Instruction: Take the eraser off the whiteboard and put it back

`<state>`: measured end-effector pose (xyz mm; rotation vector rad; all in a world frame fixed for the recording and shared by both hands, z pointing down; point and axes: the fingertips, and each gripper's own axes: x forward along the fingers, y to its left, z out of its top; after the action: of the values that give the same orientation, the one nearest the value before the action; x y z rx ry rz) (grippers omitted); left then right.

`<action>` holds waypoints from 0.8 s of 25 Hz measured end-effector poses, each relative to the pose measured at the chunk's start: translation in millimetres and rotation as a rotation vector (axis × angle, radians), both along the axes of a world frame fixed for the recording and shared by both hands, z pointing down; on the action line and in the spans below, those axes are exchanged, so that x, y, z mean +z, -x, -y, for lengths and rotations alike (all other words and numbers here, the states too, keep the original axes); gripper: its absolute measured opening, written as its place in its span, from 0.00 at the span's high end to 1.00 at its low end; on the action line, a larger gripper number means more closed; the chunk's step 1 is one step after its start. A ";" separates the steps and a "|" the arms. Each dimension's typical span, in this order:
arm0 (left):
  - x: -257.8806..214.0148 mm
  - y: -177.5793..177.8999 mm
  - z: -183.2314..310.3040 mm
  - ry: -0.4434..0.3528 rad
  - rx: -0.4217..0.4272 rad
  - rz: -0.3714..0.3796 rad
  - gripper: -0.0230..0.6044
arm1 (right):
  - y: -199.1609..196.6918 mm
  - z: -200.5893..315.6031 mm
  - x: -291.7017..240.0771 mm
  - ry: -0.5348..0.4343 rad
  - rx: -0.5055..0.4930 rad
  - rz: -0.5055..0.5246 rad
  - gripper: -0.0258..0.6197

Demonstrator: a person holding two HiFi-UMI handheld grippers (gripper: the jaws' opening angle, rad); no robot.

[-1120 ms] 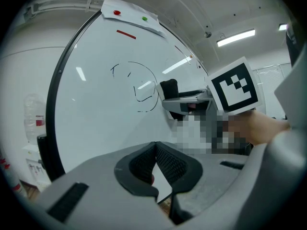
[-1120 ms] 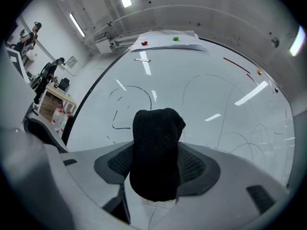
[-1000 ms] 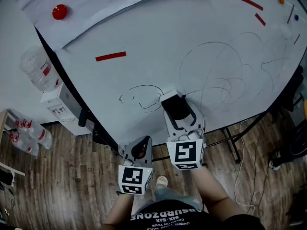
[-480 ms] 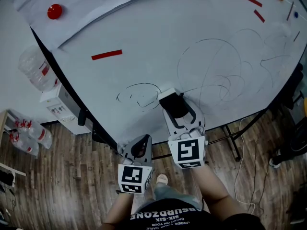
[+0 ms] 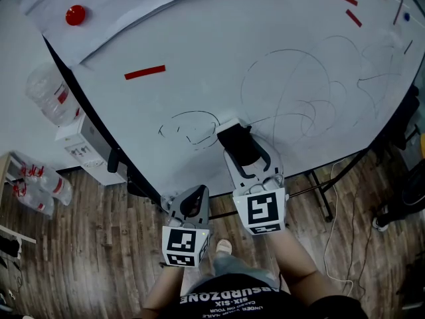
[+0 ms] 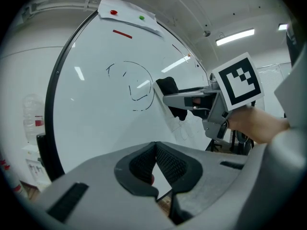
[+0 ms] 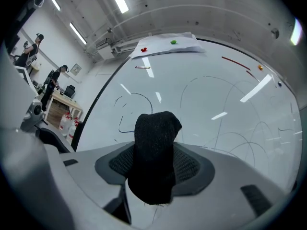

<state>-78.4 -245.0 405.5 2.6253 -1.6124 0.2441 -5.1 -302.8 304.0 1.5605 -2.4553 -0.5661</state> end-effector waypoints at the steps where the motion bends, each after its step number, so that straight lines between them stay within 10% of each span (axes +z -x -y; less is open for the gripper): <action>1: -0.3 -0.6 -1.1 0.000 0.001 0.001 0.95 | -0.8 -1.7 0.2 0.000 -0.002 0.000 0.61; 20: -3.5 -11.4 -28.3 -0.008 -0.006 0.009 0.95 | -20.6 -36.1 7.6 0.018 -0.005 0.033 0.61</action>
<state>-67.0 -216.7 402.0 2.6285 -1.6271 0.2504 15.5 -266.7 311.6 1.5699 -2.4817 -0.5219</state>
